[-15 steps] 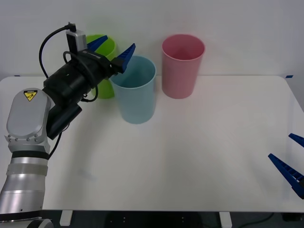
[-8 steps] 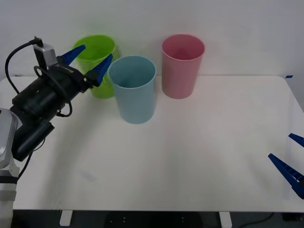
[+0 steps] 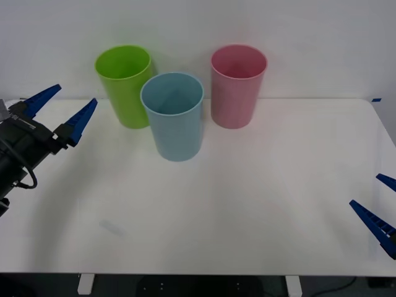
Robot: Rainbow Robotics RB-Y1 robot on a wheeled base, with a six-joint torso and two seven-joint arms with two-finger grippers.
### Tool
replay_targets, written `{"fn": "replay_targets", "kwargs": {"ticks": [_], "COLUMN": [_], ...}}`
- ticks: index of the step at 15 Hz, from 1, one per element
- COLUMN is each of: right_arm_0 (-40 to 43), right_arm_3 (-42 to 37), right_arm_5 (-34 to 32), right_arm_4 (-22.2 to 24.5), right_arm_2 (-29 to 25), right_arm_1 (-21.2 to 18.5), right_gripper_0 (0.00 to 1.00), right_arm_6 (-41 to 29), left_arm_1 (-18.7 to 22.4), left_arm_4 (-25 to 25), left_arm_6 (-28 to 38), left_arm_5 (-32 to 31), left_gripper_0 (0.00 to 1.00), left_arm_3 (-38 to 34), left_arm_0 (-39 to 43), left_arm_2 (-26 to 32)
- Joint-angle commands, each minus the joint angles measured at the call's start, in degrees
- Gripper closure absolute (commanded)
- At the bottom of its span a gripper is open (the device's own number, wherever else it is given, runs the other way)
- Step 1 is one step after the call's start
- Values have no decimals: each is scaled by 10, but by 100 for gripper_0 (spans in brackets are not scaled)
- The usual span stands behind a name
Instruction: Grasp the object on the table and drop it into the matching bin: aluminum can to the light blue bin, PET bottle to the pink bin.
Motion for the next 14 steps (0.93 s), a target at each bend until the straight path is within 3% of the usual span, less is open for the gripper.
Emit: {"fn": "replay_targets", "kwargs": {"ticks": [1, 6, 14], "right_arm_0": [0, 0, 0], "right_arm_3": [0, 0, 0], "right_arm_5": [0, 0, 0], "right_arm_4": [0, 0, 0], "right_arm_2": [0, 0, 0], "right_arm_1": [0, 0, 0], "right_gripper_0": [0, 0, 0], "right_arm_6": [0, 0, 0], "left_arm_1": [19, 58, 60], "left_arm_4": [38, 92, 112], "left_arm_6": [-12, -50, -78], "left_arm_5": [-11, -36, -87], "left_gripper_0": [0, 0, 0], "left_arm_3": [-12, -13, -12], "left_arm_0": [50, 125, 215], "left_arm_2": [25, 77, 149]}}
